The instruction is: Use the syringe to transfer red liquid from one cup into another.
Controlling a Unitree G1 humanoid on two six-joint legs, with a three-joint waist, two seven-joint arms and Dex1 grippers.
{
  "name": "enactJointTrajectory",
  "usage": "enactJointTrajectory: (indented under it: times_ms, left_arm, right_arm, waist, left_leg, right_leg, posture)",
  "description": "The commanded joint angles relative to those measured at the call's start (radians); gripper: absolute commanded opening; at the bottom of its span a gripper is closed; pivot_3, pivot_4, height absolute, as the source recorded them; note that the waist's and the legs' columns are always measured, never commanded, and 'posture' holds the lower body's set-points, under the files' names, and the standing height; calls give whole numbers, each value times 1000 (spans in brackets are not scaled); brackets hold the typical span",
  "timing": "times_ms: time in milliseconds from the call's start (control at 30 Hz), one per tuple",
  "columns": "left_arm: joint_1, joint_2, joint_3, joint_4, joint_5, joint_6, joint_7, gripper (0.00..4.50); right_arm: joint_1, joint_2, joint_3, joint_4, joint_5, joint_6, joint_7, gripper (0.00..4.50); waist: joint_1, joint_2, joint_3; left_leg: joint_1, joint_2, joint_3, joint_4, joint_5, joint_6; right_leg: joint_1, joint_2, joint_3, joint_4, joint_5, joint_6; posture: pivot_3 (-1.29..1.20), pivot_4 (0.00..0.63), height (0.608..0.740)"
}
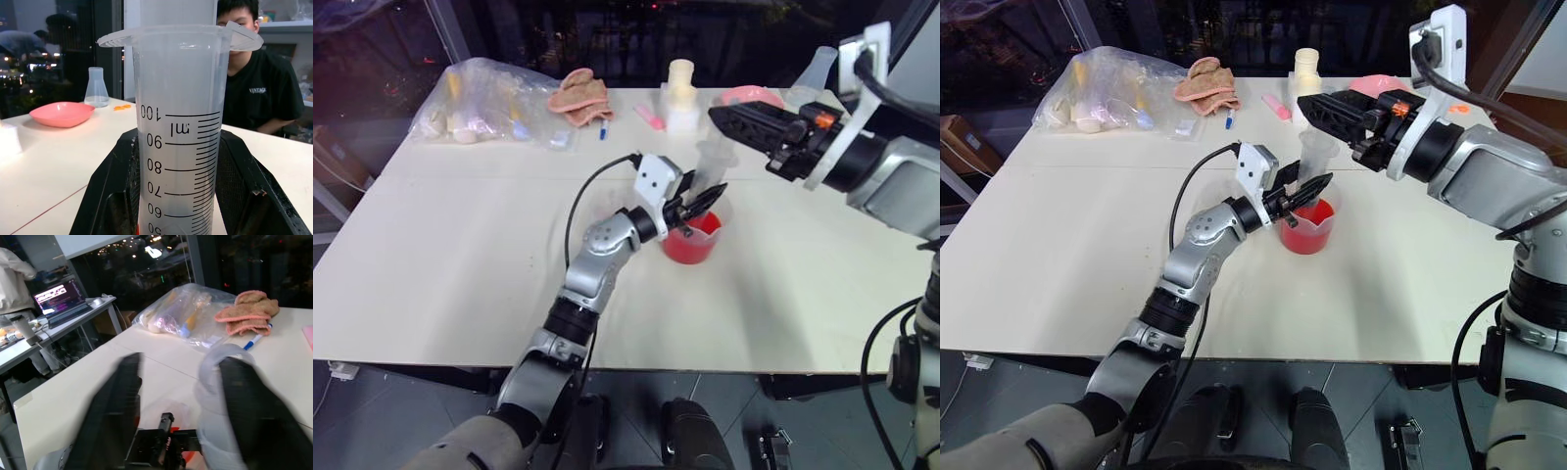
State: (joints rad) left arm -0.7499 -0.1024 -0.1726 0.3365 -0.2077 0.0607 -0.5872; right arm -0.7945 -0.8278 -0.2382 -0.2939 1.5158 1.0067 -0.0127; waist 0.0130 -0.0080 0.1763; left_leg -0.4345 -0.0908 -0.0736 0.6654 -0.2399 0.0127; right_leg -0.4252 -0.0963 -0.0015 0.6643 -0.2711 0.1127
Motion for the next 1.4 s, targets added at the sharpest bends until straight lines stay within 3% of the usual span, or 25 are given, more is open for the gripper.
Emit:
enactJointTrajectory:
  times_ms: [33,433,733,900,1067,1200,1400]
  left_arm:
    - [-25,-13,8,-3,0,-4,12,1520]
    - [-84,-21,45,2,-18,-7,29,1520]
    - [-208,-35,172,-173,-241,263,69,1520]
    - [-266,36,254,-239,-324,402,123,1520]
    - [-253,169,276,-316,-306,438,138,1520]
    - [-194,273,257,-396,-227,411,163,1520]
    - [-33,303,210,-485,-201,421,164,1520]
  right_arm:
    - [4,-34,-69,-41,22,-18,24,3848]
    - [190,-215,-223,-74,109,32,164,3848]
    - [243,-191,-200,-81,76,-8,182,3848]
    - [232,-174,-165,-76,67,-14,197,3848]
    - [191,-142,-113,-62,41,-24,219,3848]
    - [145,-106,-65,-32,-5,-27,249,3848]
    - [72,-77,-17,14,-53,-11,303,3848]
  waist:
    - [0,0,0]
    - [0,0,0]
    - [0,-1,0]
    - [-2,-1,0]
    - [-2,-1,0]
    - [-1,-1,0]
    - [2,-1,0]
  left_leg:
    - [0,0,0,0,0,0]
    - [0,0,0,0,-1,1]
    - [0,0,0,0,-1,1]
    - [0,0,0,0,-1,1]
    - [0,1,0,0,-1,1]
    - [0,0,0,0,-1,1]
    - [0,0,0,0,0,1]
  right_leg:
    - [0,0,0,0,0,0]
    - [0,0,0,-1,0,0]
    - [0,0,0,-1,0,0]
    - [0,0,0,-1,0,0]
    - [0,1,0,-1,0,0]
    - [0,1,0,-1,0,0]
    - [1,0,0,-2,0,0]
  posture:
    - [0,150,740]
    - [0,150,740]
    - [0,150,740]
    - [0,150,740]
    - [0,150,740]
    - [0,150,740]
    - [0,150,740]
